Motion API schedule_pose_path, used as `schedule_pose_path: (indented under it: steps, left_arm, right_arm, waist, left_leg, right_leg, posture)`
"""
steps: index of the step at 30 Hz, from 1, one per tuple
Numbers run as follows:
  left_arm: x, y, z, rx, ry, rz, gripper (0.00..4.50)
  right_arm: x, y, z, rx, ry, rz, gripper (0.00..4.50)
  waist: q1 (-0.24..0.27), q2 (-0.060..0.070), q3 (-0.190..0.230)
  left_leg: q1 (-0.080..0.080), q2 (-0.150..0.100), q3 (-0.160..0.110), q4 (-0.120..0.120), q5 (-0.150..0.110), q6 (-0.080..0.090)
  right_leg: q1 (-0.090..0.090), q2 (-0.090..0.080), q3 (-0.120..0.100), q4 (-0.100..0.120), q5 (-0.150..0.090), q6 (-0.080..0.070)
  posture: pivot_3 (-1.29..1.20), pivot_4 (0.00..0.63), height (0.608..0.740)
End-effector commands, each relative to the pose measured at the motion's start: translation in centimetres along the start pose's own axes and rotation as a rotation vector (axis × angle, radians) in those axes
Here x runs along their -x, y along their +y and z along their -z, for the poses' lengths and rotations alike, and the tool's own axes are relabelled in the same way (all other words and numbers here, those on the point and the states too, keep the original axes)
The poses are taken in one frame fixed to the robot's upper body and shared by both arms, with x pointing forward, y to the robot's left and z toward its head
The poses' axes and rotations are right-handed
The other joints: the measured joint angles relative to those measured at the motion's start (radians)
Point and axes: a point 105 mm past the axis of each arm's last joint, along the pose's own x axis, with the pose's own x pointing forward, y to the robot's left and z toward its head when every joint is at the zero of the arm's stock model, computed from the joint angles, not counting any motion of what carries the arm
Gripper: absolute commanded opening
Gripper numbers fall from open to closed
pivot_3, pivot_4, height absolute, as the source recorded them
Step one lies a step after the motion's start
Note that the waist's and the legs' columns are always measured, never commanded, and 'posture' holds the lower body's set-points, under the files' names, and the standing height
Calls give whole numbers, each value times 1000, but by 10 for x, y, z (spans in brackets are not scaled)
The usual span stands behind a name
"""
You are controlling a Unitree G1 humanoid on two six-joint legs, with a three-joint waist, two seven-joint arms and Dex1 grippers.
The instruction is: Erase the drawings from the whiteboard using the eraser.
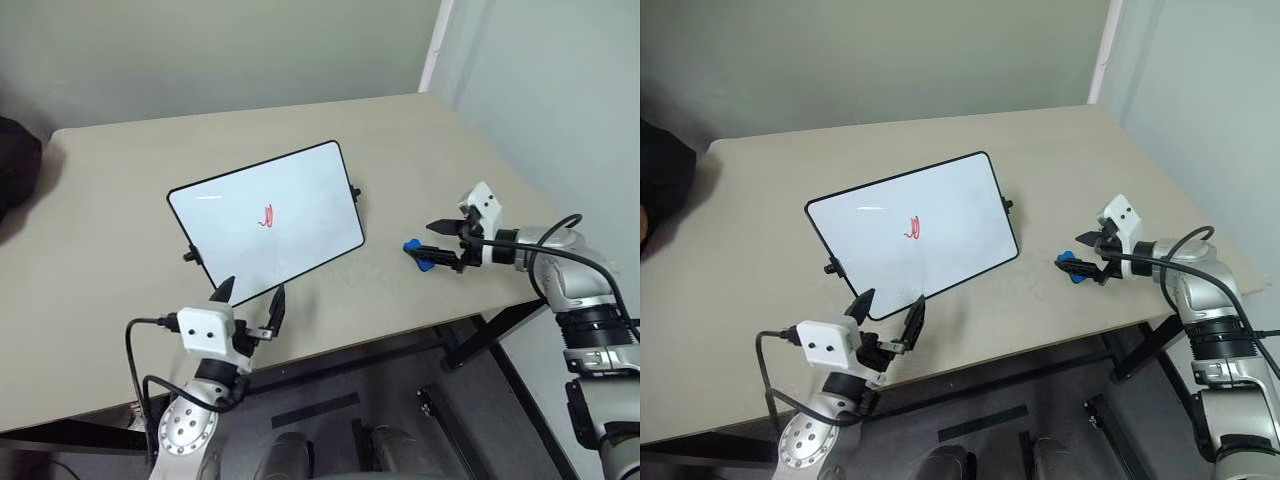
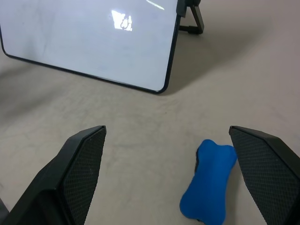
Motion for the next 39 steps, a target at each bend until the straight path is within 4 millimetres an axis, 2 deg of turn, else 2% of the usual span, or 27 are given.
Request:
schedule_pose_path:
  steps: [1, 4, 13, 17, 19, 27, 39]
  left_arm:
    - [-4, -1, -7, -16, -40, 28, 4500]
    - [-6, 2, -7, -27, -38, 37, 4500]
    - [-7, -5, -5, -30, -21, 76, 4500]
    - [-4, -1, -5, -21, -11, 61, 4500]
    - [-4, 2, -9, -39, -18, 48, 4500]
    - [-8, -3, -3, -14, 0, 88, 4500]
    - [-12, -2, -6, -15, -9, 94, 4500]
  right_arm:
    - [1, 2, -18, 56, -45, -3, 4466]
    - [-1, 3, -17, 59, -53, 0, 4466]
    - [4, 2, -11, 29, -56, 24, 4466]
    - [0, 1, -7, -2, -26, 35, 4466]
    - [-5, -2, -5, -9, -3, 49, 4466]
    - [-13, -33, -2, -100, 68, 217, 4466]
    - [-20, -35, 12, -212, 247, 196, 4466]
  waist:
    - [0, 0, 0]
    - [0, 0, 0]
    - [0, 0, 0]
    - [-1, 0, 0]
    - [-1, 0, 0]
    - [-3, 0, 0]
    - [-1, 1, 0]
  left_leg:
    - [0, 0, 0, 0, 0, 0]
    - [0, 0, 0, 0, 0, 0]
    - [0, 0, 0, 0, -1, 0]
    - [0, 0, 0, 0, -1, 0]
    - [0, 0, 0, 0, -1, 0]
    - [0, 0, 0, 0, -1, 1]
    - [-2, 0, 0, -1, -2, 1]
  right_leg:
    - [0, 0, 0, 0, 0, 0]
    - [0, 0, 0, 0, 0, 0]
    - [0, 0, 0, 0, 0, 0]
    - [0, 0, 0, 0, 0, 0]
    - [-1, 0, 0, 0, 0, 0]
    - [-4, 0, 0, 0, 2, 0]
    - [-5, 0, 0, 0, 2, 0]
  posture:
    - [0, 150, 727]
    - [0, 150, 727]
    - [0, 150, 727]
    - [0, 150, 727]
    - [0, 150, 727]
    - [0, 150, 727]
    - [0, 150, 727]
